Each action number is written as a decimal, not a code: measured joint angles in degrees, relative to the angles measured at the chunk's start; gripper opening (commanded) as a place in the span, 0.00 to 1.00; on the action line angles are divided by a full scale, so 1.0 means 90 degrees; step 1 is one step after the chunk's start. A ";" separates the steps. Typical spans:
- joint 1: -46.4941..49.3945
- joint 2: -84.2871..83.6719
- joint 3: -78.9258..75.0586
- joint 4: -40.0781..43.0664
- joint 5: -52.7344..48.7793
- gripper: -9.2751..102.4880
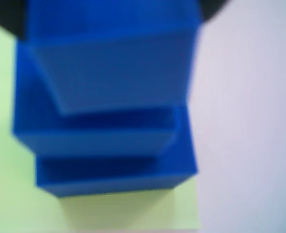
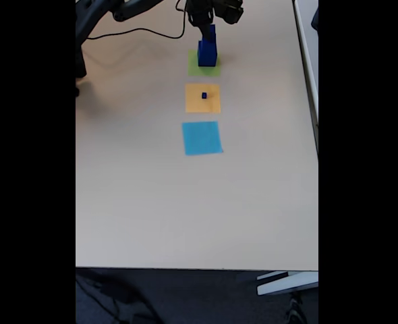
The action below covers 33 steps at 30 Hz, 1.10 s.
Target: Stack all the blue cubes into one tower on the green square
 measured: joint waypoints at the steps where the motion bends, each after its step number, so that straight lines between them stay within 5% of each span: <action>1: 0.0000 0.0000 0.0000 0.0000 0.0000 0.15; 15: 0.0000 0.0000 0.0000 0.0000 0.0000 0.18; 25: 0.0010 0.0000 0.0000 0.0000 -0.0107 0.33; 33: 0.0068 0.0000 0.0000 0.0000 -0.0244 0.34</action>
